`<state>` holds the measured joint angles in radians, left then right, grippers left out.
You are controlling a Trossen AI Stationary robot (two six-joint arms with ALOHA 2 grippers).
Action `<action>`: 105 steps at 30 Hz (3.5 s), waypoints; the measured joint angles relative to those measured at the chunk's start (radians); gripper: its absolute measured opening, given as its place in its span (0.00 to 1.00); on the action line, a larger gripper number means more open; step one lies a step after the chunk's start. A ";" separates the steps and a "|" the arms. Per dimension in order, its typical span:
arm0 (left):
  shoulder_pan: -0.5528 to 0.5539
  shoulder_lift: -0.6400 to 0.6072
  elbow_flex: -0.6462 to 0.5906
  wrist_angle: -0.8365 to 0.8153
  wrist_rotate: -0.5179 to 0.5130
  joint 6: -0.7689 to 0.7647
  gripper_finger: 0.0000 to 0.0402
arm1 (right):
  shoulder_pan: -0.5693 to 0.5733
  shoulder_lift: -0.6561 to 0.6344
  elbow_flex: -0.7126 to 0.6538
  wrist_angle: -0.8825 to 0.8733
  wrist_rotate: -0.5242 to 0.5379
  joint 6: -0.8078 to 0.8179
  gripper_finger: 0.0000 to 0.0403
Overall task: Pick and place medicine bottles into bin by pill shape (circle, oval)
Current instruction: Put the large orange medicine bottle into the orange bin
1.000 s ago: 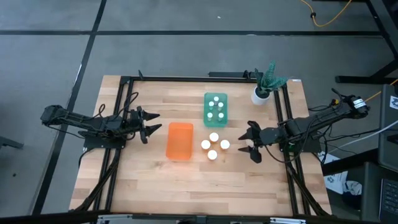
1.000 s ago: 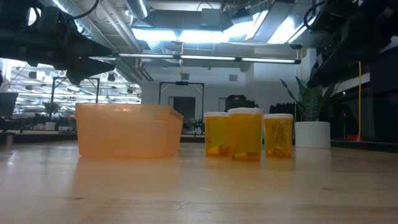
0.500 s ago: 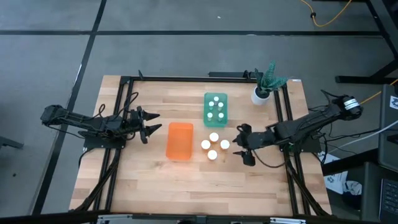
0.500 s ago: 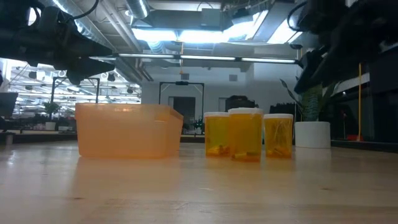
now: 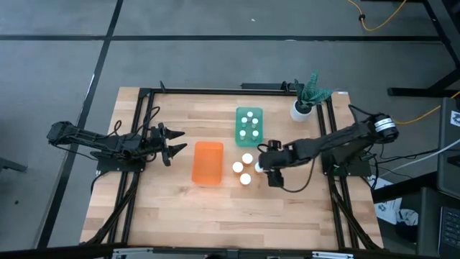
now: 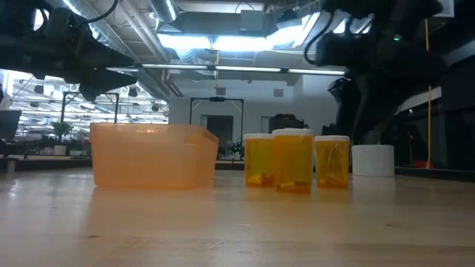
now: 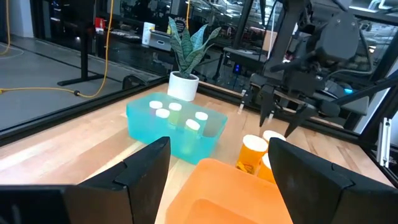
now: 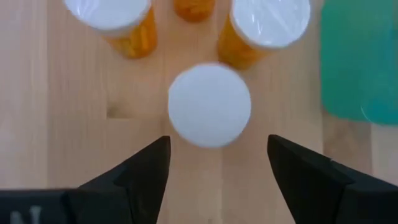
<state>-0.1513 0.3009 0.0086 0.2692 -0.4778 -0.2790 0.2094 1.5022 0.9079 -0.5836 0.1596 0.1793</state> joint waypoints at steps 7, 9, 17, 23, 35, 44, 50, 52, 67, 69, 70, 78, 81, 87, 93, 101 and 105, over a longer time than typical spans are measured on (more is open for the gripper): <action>0.000 0.000 0.000 0.000 0.000 0.000 0.65 | -0.040 0.090 0.079 -0.040 -0.083 -0.059 0.67; 0.000 0.000 0.000 0.000 0.000 0.000 0.65 | -0.043 0.118 0.092 -0.038 -0.083 -0.075 0.67; 0.000 0.000 0.000 0.000 0.000 0.001 0.65 | -0.043 0.176 0.136 -0.030 -0.083 -0.084 0.67; 0.000 0.000 0.000 0.000 0.000 0.001 0.65 | -0.043 0.175 0.145 -0.041 -0.082 -0.081 0.65; 0.000 0.000 0.000 0.000 0.000 0.001 0.65 | -0.042 0.172 0.167 -0.100 -0.134 -0.049 0.52; 0.000 0.000 0.000 0.000 0.000 0.001 0.65 | -0.027 0.168 0.483 -0.364 -0.136 -0.028 0.53; 0.000 0.000 0.000 0.000 0.000 0.001 0.65 | -0.032 0.168 0.621 -0.223 -0.056 -0.113 0.54; 0.000 0.000 0.000 0.000 0.000 0.001 0.65 | -0.038 0.178 0.639 -0.164 -0.047 -0.160 0.54; 0.000 0.000 0.000 0.000 0.000 0.002 0.65 | -0.145 0.505 0.848 -0.066 -0.056 -0.323 0.54; 0.000 0.000 0.000 -0.002 0.000 0.002 0.65 | -0.159 0.549 0.878 -0.066 -0.057 -0.337 0.54; 0.000 0.000 0.000 -0.002 0.000 0.002 0.65 | -0.165 0.568 0.892 -0.065 -0.057 -0.340 0.54; 0.000 0.000 0.000 -0.015 0.000 0.002 0.65 | -0.202 0.686 0.938 -0.066 -0.103 -0.340 0.54; 0.000 0.000 0.000 -0.015 0.000 0.002 0.65 | -0.205 0.707 0.938 -0.068 -0.105 -0.339 0.54; 0.000 0.000 0.000 -0.016 0.000 0.002 0.65 | -0.206 0.718 0.938 -0.080 -0.105 -0.339 0.54; 0.000 0.000 0.000 -0.016 0.000 0.002 0.65 | -0.207 0.718 0.938 -0.097 -0.102 -0.342 0.57; 0.000 0.000 0.000 -0.017 0.000 0.002 0.65 | -0.215 0.718 0.938 -0.107 -0.101 -0.343 0.62; 0.000 0.000 0.000 -0.030 0.000 0.002 0.65 | -0.214 0.716 0.938 -0.107 -0.101 -0.344 0.62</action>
<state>-0.1509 0.3011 0.0088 0.2395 -0.4778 -0.2771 -0.0048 2.2186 1.8462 -0.6908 0.0589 -0.1642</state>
